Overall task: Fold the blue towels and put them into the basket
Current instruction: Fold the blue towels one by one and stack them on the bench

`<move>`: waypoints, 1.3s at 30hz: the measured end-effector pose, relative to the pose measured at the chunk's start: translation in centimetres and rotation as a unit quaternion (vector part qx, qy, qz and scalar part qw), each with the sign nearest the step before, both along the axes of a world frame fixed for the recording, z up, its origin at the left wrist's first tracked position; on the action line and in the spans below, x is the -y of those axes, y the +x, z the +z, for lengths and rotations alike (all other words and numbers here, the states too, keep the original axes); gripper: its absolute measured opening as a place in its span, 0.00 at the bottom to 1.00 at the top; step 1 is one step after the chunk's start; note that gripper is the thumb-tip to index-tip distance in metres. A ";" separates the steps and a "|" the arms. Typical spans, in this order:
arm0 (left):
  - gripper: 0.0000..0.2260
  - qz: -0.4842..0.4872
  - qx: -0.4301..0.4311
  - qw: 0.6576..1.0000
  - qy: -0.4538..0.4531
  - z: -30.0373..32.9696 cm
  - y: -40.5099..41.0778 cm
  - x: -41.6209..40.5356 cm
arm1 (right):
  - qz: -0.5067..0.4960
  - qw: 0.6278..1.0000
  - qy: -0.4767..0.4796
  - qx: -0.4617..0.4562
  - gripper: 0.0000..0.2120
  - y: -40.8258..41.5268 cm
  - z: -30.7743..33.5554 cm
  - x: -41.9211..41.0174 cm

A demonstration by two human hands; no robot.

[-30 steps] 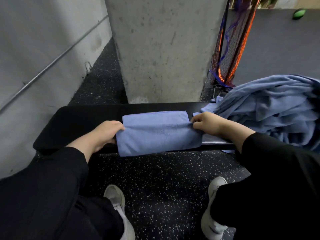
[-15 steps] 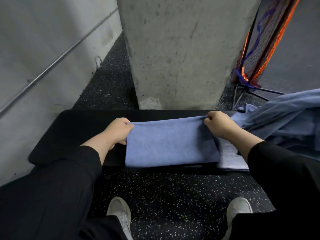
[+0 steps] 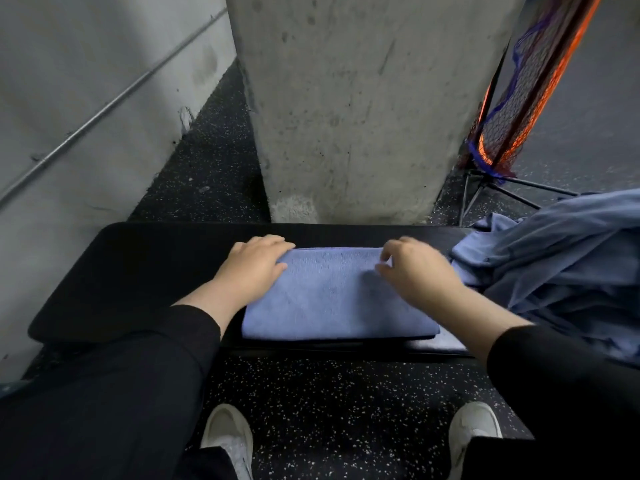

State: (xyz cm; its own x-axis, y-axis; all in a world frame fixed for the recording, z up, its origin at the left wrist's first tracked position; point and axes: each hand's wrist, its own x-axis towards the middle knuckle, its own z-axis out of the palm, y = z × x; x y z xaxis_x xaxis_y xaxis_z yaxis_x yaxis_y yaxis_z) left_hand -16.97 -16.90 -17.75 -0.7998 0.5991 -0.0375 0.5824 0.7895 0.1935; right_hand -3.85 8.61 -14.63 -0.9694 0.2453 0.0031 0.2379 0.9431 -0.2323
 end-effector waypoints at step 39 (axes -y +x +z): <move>0.20 -0.094 0.038 0.995 -0.005 0.9 3.6 4.8 | 0.348 0.937 0.000 -0.021 0.24 3.8 -4.2 2.4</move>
